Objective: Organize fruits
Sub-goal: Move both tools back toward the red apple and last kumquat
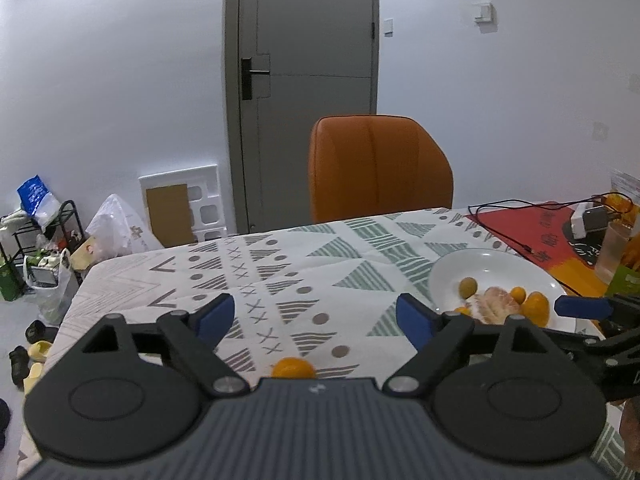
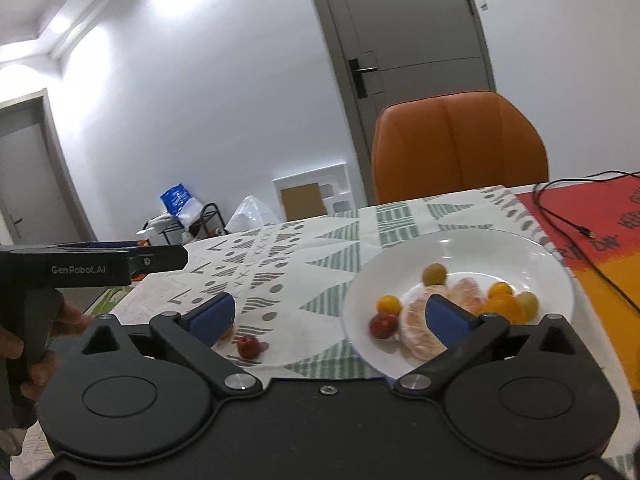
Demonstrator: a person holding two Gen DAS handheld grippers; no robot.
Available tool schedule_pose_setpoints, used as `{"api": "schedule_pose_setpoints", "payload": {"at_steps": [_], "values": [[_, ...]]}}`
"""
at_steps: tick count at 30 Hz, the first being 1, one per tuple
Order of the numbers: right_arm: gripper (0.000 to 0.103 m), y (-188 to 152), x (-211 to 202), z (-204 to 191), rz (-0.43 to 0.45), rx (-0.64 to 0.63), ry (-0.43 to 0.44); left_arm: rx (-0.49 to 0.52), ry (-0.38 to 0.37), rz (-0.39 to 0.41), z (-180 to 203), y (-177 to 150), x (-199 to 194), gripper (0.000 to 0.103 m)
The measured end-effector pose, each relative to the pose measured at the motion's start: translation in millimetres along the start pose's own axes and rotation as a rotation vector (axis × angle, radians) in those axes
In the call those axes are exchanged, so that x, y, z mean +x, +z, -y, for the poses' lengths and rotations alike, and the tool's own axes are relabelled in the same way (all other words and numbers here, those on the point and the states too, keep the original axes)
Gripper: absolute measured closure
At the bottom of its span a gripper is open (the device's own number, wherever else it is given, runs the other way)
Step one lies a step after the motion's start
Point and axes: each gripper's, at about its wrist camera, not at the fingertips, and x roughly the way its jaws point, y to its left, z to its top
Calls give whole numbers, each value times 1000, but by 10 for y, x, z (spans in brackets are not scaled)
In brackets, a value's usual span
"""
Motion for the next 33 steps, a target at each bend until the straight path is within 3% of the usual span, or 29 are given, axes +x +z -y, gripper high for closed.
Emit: {"api": "schedule_pose_setpoints", "payload": {"at_steps": [9,15,33], "values": [[0,26,206,-213,-44,-49,45,-56,30,-71,-295,-68,28,15],[0,12,377,-348,-80,-87,69,-82,40,-66,-471,-142,29,15],[21,-70,861,-561,-199,-135,113,-136,13,-107,-688,-329,276,16]]}}
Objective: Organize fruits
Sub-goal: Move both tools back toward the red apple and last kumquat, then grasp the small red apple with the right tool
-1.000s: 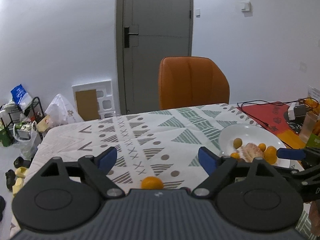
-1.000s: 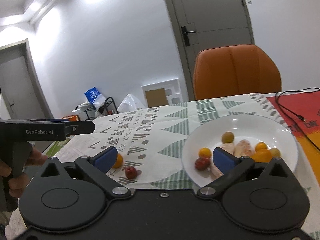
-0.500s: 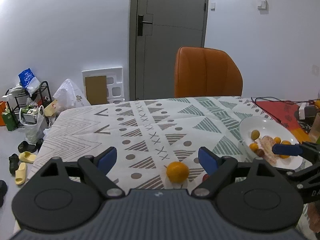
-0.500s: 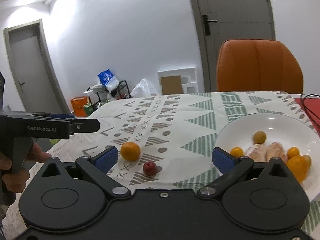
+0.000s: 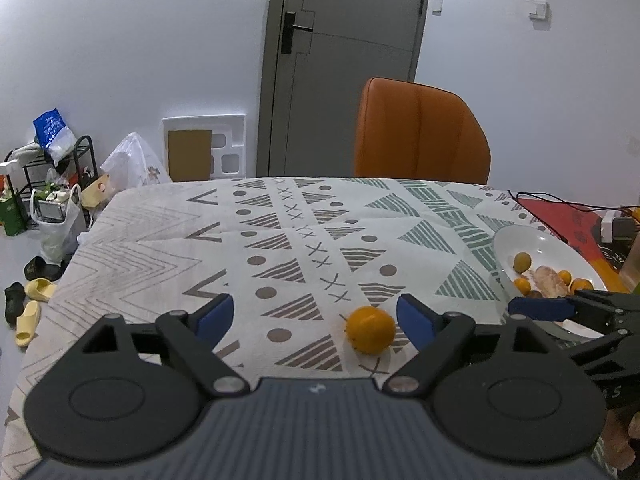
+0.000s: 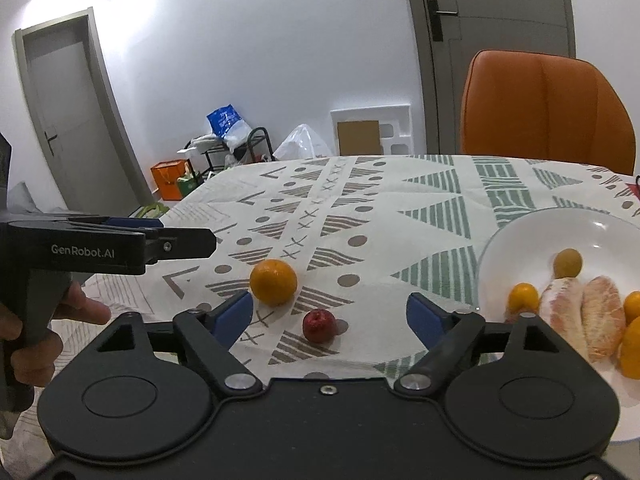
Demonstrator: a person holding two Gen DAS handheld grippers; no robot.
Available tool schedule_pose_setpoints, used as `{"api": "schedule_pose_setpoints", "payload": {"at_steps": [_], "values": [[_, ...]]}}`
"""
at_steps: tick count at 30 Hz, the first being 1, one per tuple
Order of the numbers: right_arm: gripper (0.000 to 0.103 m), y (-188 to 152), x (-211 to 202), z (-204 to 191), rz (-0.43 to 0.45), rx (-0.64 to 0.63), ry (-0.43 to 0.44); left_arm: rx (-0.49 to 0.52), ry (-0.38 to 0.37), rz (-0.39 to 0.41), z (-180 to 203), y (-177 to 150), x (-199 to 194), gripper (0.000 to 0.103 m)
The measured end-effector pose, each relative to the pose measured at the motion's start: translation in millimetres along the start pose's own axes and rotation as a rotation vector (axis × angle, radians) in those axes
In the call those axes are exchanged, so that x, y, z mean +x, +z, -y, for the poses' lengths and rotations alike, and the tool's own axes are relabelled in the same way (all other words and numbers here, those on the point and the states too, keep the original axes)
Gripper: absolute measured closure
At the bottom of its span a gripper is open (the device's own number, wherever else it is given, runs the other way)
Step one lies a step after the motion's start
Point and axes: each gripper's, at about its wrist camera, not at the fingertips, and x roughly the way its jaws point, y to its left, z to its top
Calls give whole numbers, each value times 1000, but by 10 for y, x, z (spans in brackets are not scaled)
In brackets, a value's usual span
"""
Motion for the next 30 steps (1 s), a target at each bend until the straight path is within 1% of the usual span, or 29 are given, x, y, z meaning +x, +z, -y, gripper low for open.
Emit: {"api": "schedule_pose_setpoints", "payload": {"at_steps": [3,6,8,12,13,14,16,19,22,26,30], "values": [[27,2,82,-13,-14,-5,5,2,5,-7,-20,-18,45,15],[36,-14,173,-24,-39,-3,18,-7,9,-17,-59,-46,92,15],[44,-27,240,-35,-56,-2,23,-17,5,-25,-93,-62,115,15],[51,-62,329,-71,-67,-17,22,-28,8,-31,-134,-83,144,15],[58,-73,340,-82,-63,-28,22,-31,5,-24,-143,-87,135,15],[69,-86,359,-80,-67,-34,17,-37,4,-18,-154,-93,131,15],[82,-117,409,-49,-89,-18,12,-52,3,-31,-155,-110,171,15],[82,-120,347,-38,-64,-23,23,-39,-6,-46,-113,-138,217,15],[82,-100,292,7,-48,-8,13,-31,-13,-56,-54,-146,255,15],[82,-95,214,60,-33,4,2,-11,-31,-48,53,-134,260,15],[82,-88,113,115,-9,18,-11,32,-28,-41,175,-141,289,16]]}}
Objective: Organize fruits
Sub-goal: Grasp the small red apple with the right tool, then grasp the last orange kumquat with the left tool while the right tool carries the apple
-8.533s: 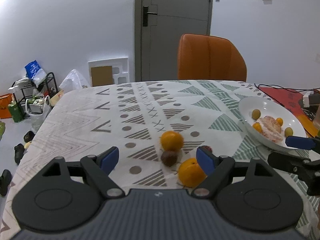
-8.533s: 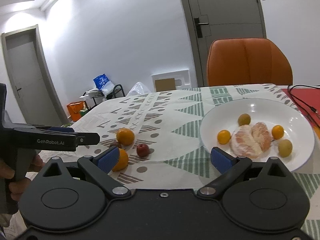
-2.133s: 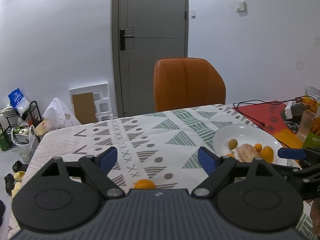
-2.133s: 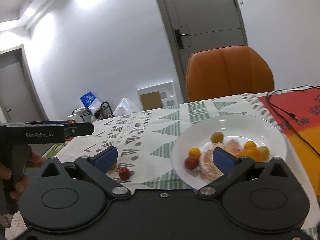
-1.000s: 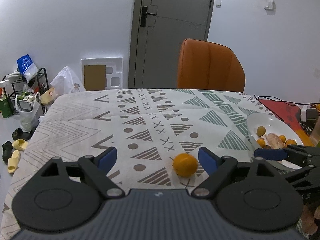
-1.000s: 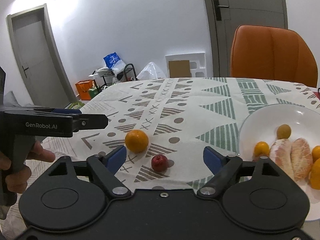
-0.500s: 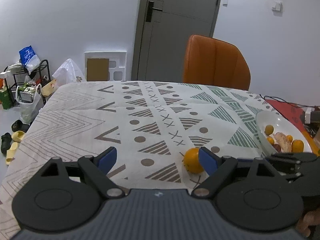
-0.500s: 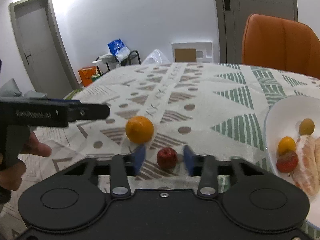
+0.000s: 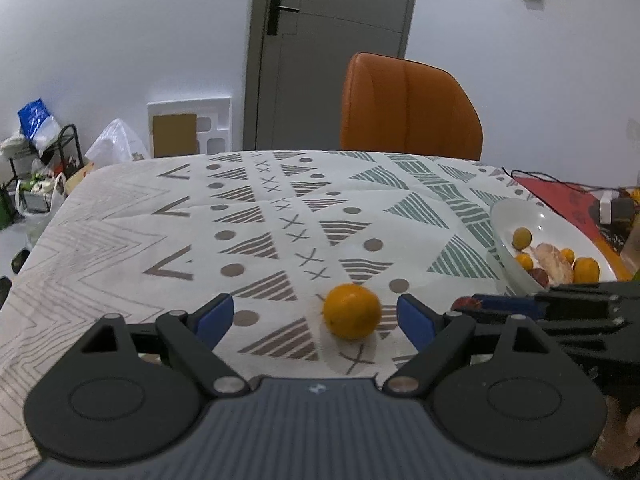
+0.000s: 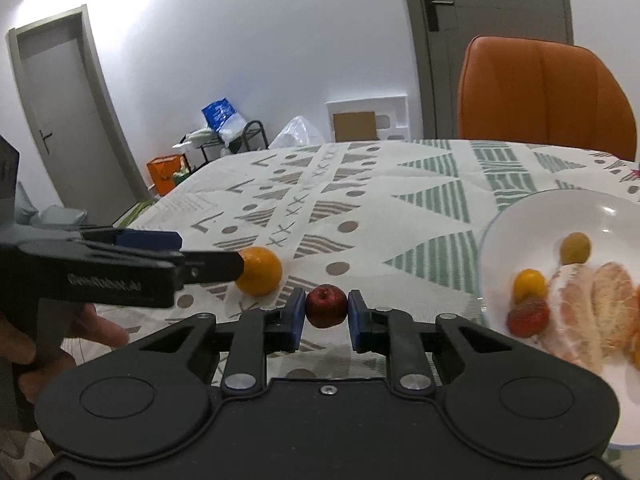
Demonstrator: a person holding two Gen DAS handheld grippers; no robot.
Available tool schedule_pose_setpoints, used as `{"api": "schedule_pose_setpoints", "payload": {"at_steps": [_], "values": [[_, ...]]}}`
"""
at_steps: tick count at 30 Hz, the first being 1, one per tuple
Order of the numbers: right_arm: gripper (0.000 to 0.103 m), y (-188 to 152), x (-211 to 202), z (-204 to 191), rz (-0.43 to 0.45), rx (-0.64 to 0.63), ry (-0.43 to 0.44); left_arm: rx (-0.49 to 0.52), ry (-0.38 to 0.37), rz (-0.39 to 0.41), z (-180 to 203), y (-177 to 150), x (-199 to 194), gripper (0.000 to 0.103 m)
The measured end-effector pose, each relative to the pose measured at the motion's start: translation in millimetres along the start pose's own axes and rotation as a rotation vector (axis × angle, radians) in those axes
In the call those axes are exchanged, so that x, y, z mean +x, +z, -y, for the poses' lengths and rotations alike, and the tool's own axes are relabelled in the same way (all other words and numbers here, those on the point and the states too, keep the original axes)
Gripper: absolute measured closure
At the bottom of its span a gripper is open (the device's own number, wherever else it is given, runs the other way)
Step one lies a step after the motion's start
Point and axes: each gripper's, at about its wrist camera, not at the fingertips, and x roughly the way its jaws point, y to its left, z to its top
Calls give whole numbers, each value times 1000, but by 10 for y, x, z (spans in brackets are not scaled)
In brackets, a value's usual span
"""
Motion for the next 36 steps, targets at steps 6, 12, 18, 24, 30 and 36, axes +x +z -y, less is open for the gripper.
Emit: {"api": "schedule_pose_setpoints", "payload": {"at_steps": [6,12,18,24,30,36], "values": [[82,7,-226,148,42,28,-40,42,29,5,158,2,103,24],[82,-44,-484,353,81,64,-96,74,43,-3,284,16,208,26],[82,-118,-715,544,111,96,-151,110,42,-59,394,-63,397,67],[82,-228,-923,773,132,143,-200,137,3,-31,613,-17,326,67],[82,-311,-1046,886,146,164,-212,162,-40,-5,860,44,217,67],[81,-389,-1157,1013,165,193,-227,194,-69,10,1093,82,156,67]]}}
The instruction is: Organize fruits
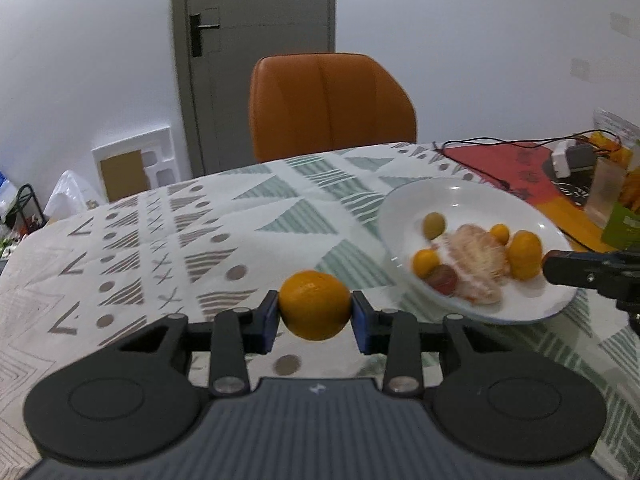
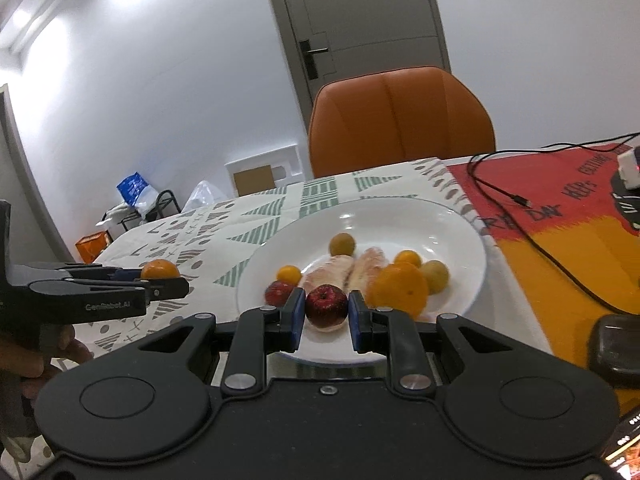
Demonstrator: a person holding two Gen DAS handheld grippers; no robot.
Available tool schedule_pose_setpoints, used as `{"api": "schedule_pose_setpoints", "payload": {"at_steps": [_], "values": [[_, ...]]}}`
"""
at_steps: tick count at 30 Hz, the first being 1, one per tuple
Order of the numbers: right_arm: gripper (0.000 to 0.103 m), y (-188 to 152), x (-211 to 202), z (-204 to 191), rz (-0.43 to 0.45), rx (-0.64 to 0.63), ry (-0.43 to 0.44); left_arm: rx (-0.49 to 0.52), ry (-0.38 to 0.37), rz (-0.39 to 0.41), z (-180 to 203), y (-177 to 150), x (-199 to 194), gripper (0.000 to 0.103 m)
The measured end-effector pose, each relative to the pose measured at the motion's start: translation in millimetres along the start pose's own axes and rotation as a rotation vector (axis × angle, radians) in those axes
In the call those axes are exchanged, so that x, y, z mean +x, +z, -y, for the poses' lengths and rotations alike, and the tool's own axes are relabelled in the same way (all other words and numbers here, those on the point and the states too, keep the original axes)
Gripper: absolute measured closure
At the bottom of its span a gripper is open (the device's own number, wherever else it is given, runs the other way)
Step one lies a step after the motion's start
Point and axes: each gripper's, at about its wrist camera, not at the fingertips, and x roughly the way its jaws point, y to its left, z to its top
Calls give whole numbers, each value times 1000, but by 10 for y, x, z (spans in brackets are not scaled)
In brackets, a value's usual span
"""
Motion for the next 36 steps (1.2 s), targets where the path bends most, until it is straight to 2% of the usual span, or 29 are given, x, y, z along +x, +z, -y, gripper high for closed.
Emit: {"api": "schedule_pose_setpoints", "payload": {"at_steps": [2,5,11,29,34,36], "values": [[80,-14,-30,59,3,12,-9,8,-9,4,76,24,-10,67],[72,-33,-90,127,14,26,-29,22,-20,11,184,52,-31,67],[72,-61,-190,284,27,59,-32,55,-40,19,387,102,-59,67],[72,-93,-417,435,63,80,-15,126,-80,38,847,239,-105,67],[72,-91,-471,439,70,85,-14,158,-65,78,948,302,-207,58],[71,-97,-490,424,72,83,-9,155,-45,93,936,319,-265,41]]}}
